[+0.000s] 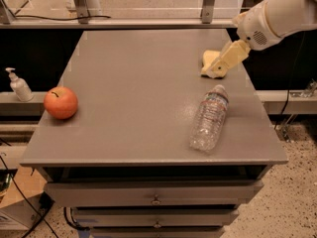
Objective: Move sponge near apple
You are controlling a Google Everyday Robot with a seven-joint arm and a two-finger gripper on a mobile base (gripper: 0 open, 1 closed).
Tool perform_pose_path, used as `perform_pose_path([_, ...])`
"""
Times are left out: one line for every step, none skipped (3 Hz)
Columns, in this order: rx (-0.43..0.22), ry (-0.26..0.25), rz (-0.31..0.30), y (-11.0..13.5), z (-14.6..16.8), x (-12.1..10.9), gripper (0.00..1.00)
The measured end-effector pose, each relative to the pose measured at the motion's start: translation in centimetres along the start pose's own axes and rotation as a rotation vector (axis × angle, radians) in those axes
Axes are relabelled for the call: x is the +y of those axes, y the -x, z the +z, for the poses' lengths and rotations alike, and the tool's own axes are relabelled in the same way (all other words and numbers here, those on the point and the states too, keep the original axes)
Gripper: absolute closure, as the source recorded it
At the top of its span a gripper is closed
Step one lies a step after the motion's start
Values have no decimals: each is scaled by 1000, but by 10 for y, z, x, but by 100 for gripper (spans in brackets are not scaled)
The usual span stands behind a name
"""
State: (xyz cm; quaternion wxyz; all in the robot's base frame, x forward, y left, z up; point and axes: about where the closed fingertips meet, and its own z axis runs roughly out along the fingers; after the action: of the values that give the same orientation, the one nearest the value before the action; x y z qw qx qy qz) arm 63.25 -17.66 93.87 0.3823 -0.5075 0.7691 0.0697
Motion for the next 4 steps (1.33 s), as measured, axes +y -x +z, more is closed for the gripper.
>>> perform_pose_path([-1,4,4,-2,5,-1,0])
perform_pose_path([2,-17,23,-5,12,-3,0])
perform_pose_path([-17,-72,65,-11,29,-16,0])
perform_pose_path([-23,-130,96,-15,48,-31,0])
